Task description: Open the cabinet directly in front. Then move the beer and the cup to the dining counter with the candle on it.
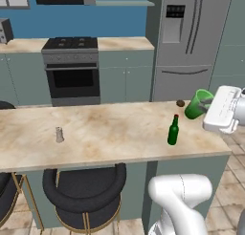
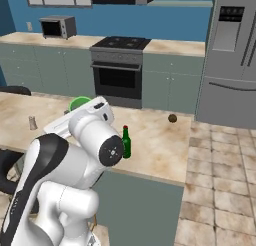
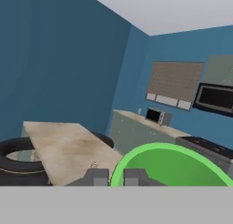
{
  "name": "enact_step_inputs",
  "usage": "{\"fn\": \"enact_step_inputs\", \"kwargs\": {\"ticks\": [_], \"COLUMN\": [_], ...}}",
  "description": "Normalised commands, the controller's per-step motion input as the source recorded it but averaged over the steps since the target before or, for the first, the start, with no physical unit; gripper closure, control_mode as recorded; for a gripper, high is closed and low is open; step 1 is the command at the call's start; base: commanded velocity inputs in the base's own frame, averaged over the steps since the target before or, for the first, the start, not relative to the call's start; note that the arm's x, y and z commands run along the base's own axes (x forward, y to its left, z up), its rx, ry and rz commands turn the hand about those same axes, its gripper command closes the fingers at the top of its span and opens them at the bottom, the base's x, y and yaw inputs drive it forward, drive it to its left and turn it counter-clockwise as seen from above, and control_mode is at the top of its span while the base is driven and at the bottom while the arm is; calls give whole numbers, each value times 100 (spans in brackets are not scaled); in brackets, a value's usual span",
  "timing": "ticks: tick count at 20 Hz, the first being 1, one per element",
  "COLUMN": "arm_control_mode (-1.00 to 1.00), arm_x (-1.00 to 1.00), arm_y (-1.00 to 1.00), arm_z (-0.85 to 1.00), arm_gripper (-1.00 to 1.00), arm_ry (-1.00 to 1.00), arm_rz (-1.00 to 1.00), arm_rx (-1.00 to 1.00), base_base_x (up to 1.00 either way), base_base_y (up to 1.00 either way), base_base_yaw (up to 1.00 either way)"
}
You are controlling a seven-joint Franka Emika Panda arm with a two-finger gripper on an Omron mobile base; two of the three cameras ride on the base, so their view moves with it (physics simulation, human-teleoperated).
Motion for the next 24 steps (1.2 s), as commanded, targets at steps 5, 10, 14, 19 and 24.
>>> {"fn": "enact_step_inputs", "kwargs": {"ticks": [5, 10, 14, 19, 24], "arm_control_mode": [-100, -100, -100, -100, -100], "arm_x": [40, 45, 44, 8, 3], "arm_y": [68, 84, 71, 14, 0], "arm_z": [0, -5, -17, -6, -9], "arm_gripper": [100, 100, 100, 100, 100], "arm_ry": [28, 36, 37, 4, 0], "arm_rz": [0, 0, 0, 0, 0], "arm_rx": [-16, -16, -12, -1, -1], "base_base_x": [0, 0, 0, 0, 0], "base_base_y": [0, 0, 0, 0, 0], "base_base_yaw": [0, 0, 0, 0, 0]}}
